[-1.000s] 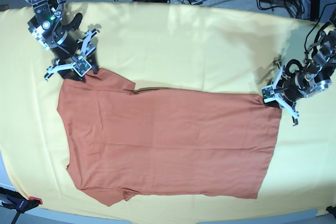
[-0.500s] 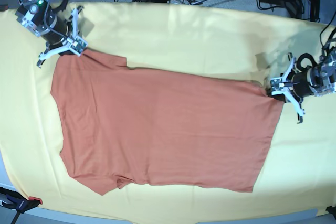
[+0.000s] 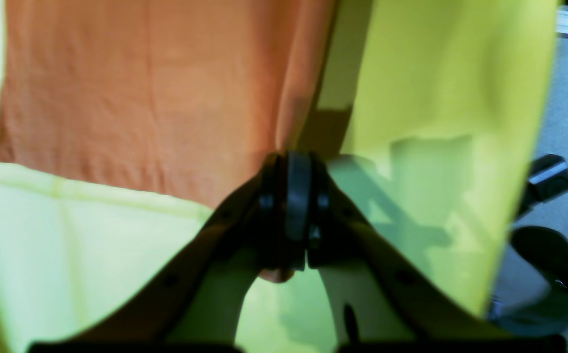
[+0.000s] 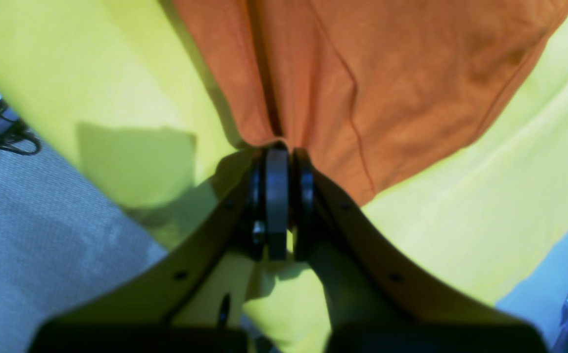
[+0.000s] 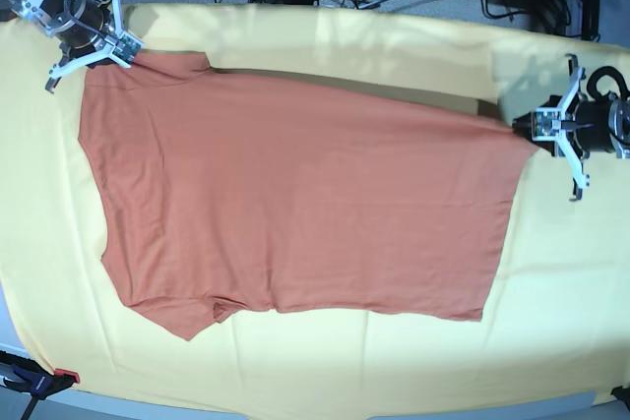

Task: Fold the T-shirt properly
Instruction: 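Grasp the shoulder corners with both grippers and pull them apart, then hold the shoulder corners with both grippers and adjust the shirt flat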

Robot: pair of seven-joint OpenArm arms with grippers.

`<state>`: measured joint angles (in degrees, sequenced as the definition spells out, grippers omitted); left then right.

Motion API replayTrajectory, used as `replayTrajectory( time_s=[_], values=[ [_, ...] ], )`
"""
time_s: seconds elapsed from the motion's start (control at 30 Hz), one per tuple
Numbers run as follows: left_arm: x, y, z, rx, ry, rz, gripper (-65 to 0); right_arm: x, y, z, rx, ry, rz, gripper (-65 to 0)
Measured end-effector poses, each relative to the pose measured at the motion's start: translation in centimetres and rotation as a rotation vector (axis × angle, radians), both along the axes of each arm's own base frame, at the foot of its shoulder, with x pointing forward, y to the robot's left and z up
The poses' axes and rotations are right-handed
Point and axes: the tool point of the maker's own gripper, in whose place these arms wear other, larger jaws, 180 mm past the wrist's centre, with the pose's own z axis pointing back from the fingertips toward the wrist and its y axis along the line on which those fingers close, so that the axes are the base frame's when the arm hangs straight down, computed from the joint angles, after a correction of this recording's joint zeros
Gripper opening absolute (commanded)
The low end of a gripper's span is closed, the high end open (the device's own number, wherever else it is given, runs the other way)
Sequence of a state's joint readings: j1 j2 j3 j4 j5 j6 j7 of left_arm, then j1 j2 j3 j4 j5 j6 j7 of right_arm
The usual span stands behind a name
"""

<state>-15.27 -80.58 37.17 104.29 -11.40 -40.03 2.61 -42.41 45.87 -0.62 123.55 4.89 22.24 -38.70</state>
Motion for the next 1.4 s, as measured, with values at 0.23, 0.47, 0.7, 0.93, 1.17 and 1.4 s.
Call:
replayTrajectory(
  time_s=[0.23, 0.47, 0.7, 0.93, 1.17, 1.4],
  values=[
    [-5.1, 0.0, -1.9, 0.090, 0.125, -0.058, -65.0, -2.2, 1.3, 1.6, 0.009, 0.018, 0.025, -65.0],
    [-6.8, 0.5, -1.7, 0.146, 0.177, -0.050, -65.0, -3.1, 0.1, 1.9, -0.029, 0.034, 0.006, -65.0],
    [-6.9, 0.1, -1.6, 0.159, 0.156, -0.088, -65.0, -2.5, 1.4, 2.3, 0.040, -0.009, 0.039, -65.0],
    [-6.2, -1.5, -2.7, 0.127, 0.125, -0.108, -65.0, 0.3, 2.7, 3.5, 0.117, -0.114, 0.077, -65.0],
    [-3.1, -2.9, -4.1, 0.110, -0.026, -0.069, -65.0, 4.0, 0.2, 2.5, 0.122, -0.169, 0.015, -65.0],
    [-0.5, -3.1, -4.7, 0.119, -0.152, -0.030, -65.0, 6.9, -0.7, 2.3, 0.193, -0.170, -0.020, -65.0]
  ],
)
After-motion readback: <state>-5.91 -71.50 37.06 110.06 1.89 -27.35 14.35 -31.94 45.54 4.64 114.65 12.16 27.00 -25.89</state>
